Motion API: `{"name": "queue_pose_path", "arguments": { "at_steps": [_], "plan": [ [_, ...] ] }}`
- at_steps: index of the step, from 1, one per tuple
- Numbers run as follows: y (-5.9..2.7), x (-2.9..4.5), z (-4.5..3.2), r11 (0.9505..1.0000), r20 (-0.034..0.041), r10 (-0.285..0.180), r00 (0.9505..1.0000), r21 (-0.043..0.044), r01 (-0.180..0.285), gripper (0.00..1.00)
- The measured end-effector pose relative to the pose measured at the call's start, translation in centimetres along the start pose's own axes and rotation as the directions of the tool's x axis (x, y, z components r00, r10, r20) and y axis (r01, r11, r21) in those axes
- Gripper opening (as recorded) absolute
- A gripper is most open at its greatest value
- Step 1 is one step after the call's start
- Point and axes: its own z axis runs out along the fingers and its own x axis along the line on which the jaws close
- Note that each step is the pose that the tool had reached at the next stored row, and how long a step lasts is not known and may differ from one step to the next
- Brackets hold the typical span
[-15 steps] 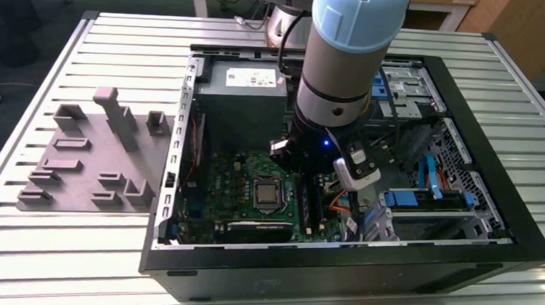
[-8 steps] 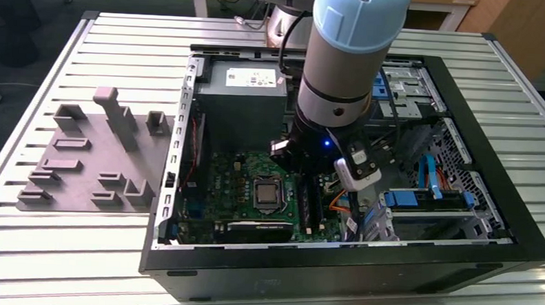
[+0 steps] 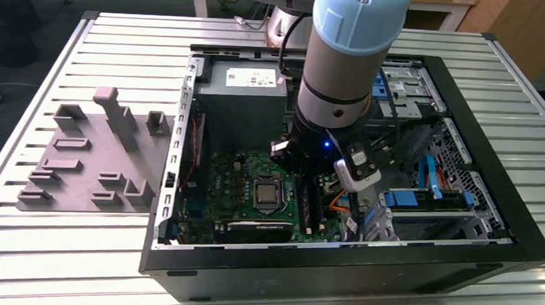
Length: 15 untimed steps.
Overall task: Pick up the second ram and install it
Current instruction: 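Insert the second ram into the second slot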
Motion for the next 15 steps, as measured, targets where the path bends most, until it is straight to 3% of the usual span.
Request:
{"name": "queue_pose_path", "arguments": {
  "at_steps": [10, 15],
  "plan": [
    [-0.05, -0.01, 0.11, 1.0000, 0.0003, 0.000, 1.0000, -0.0007, 0.000, 0.14],
    [-0.04, -0.01, -0.21, 1.0000, 0.0004, 0.000, 1.0000, -0.0008, 0.000, 0.14]
  ]
}}
